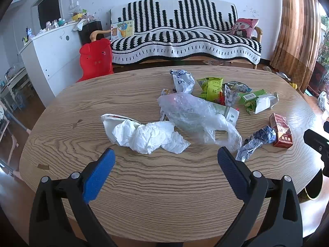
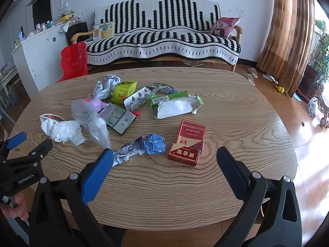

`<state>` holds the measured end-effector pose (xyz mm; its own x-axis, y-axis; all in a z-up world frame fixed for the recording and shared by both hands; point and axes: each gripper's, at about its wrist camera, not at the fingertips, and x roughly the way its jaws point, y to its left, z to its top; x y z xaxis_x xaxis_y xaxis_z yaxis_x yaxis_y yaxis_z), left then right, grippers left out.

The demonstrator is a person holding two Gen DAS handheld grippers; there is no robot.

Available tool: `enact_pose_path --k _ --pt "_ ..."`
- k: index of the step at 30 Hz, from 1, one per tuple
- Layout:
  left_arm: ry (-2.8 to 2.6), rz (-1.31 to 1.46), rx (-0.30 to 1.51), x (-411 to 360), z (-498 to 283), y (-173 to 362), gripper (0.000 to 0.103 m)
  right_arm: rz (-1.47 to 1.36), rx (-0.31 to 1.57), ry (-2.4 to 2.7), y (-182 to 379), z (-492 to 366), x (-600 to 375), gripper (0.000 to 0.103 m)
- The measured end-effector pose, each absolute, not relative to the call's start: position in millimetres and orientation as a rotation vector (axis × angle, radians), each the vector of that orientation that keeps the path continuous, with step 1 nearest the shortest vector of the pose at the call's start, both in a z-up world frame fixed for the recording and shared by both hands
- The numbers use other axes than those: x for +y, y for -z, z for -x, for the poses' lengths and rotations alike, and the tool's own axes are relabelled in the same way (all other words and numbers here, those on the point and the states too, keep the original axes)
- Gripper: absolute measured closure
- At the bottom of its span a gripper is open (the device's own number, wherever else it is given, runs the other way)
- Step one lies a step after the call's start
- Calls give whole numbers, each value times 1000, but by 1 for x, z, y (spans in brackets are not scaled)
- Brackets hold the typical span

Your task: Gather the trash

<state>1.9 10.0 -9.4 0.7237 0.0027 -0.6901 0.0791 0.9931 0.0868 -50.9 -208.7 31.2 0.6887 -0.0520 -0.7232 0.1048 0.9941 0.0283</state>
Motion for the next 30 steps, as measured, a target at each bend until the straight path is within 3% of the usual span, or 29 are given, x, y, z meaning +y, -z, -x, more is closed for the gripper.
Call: enact_pose_path --k 30 --pt "39 -108 766 11 -2 14 6 -71 796 80 -39 51 -201 6"
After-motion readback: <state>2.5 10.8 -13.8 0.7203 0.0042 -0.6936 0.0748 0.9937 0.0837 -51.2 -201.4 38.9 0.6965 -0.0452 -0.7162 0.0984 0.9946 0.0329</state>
